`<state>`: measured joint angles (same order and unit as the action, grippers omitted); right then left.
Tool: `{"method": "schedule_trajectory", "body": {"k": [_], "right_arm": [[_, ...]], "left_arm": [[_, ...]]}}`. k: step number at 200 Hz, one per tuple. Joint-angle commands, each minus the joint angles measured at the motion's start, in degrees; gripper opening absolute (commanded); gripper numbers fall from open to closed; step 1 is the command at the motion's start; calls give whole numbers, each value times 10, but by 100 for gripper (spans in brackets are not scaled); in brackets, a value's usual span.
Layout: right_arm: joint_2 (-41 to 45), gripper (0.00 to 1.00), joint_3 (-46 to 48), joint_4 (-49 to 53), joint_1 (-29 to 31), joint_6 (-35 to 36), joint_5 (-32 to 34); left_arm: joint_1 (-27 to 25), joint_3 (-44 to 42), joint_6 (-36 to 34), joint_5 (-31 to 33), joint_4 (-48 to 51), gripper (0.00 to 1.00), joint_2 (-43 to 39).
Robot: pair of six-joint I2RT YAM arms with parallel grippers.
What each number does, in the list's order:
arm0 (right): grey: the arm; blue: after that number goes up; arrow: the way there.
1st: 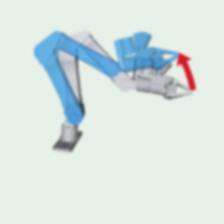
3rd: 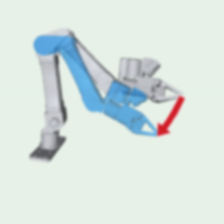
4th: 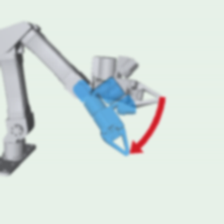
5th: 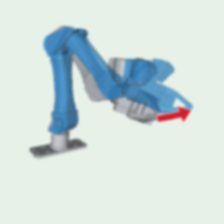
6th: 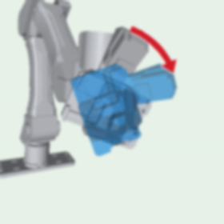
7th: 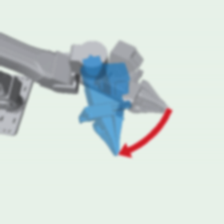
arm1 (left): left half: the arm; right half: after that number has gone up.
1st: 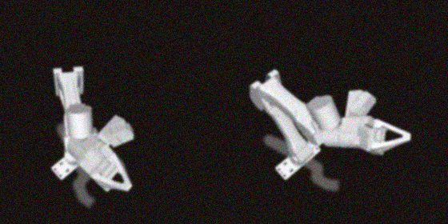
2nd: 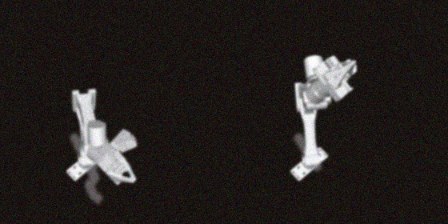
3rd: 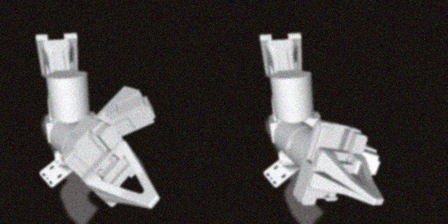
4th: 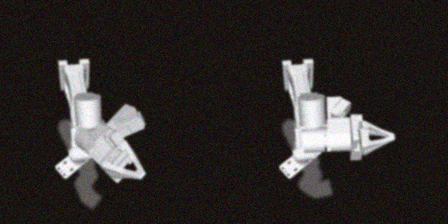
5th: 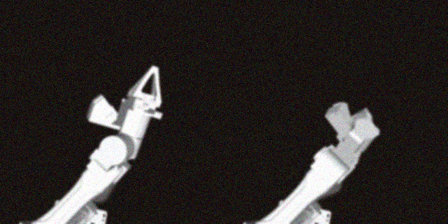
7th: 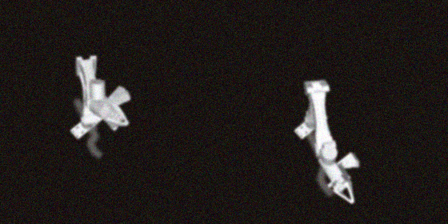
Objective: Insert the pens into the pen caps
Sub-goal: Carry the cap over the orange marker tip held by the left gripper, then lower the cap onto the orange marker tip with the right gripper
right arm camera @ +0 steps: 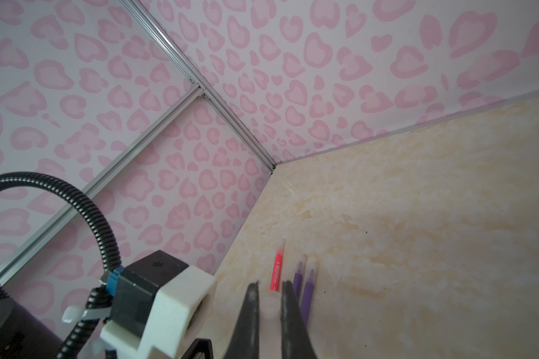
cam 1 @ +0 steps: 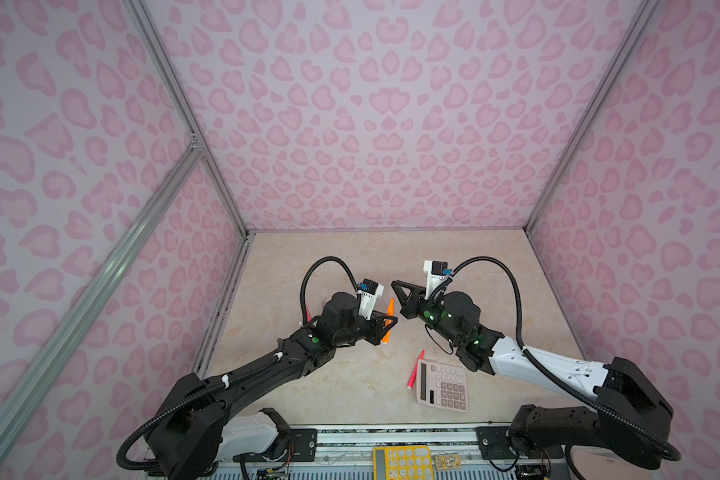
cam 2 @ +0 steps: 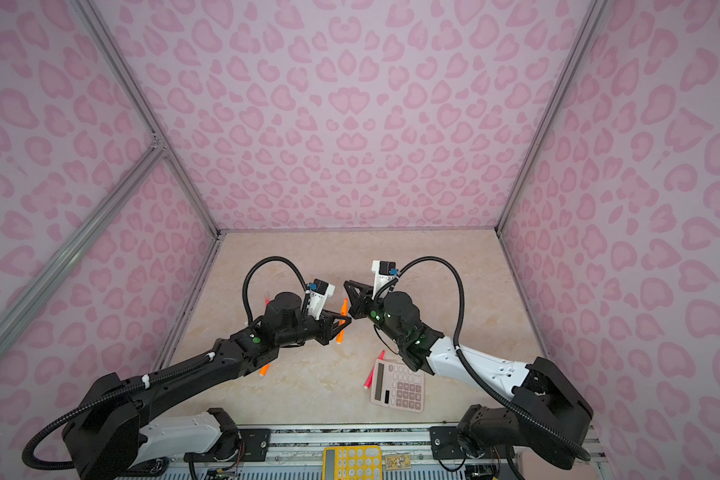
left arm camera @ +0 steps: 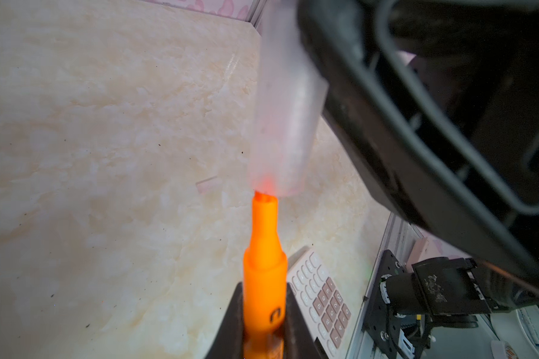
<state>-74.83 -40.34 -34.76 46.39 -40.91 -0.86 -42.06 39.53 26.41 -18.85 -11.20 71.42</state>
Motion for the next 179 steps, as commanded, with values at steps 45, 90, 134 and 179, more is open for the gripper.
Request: {"method": "schedule_trajectory", "body": {"k": [45, 90, 134, 179], "right_arm": [[-1, 0, -1, 2, 2, 9, 13], [-7, 0, -5, -1, 5, 7, 5], [-14, 0, -7, -7, 17, 6, 4], [-21, 0, -13, -9, 25, 5, 0]], "left_arm": [[1, -2, -7, 8, -12, 3, -11], [1, -3, -7, 12, -10, 3, -16], [1, -4, -7, 20, -7, 3, -21], [1, -11, -13, 53, 0, 3, -50]]}}
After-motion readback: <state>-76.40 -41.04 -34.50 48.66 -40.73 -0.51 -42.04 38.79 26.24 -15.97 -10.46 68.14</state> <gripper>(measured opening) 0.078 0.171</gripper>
